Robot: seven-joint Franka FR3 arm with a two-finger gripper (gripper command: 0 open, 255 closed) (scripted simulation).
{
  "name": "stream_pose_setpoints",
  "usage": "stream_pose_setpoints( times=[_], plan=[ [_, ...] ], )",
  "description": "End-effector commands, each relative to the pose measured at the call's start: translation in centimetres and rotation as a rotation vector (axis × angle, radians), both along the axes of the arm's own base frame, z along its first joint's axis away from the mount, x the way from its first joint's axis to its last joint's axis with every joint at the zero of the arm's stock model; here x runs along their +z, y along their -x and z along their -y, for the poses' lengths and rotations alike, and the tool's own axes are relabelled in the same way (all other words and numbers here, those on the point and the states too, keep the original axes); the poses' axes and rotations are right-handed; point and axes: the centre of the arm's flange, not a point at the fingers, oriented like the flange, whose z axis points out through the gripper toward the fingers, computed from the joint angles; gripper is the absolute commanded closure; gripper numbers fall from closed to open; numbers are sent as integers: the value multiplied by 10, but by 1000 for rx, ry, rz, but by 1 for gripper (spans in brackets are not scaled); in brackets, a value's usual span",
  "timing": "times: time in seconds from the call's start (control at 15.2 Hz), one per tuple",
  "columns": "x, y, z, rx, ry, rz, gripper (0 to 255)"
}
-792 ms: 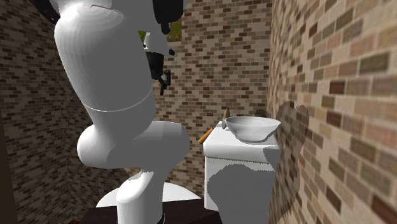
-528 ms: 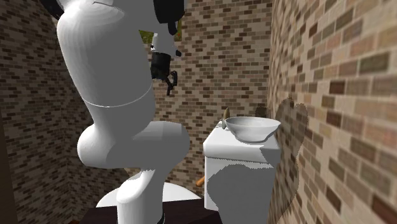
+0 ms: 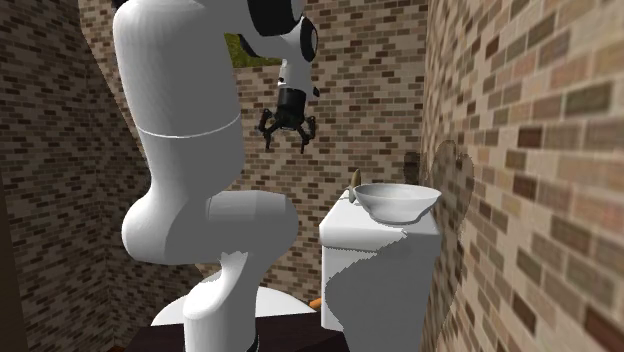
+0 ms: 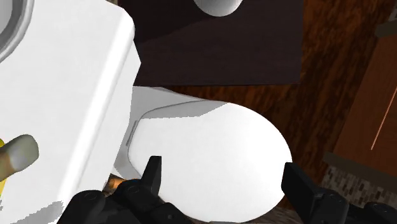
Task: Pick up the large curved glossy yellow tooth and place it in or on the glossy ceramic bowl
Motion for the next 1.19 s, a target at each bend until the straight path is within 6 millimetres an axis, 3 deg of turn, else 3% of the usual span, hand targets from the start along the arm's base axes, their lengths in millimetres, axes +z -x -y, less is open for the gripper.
stream_pose_setpoints(
  times=[0.0,0.92,0.99,1.12],
  plan=[
    [-3,-8,30,29,-4,-29,0],
    [-36,-77,206,214,-36,-218,0],
    [-39,-81,215,224,-38,-228,0],
    [-48,-77,214,224,-38,-228,0]
  ],
)
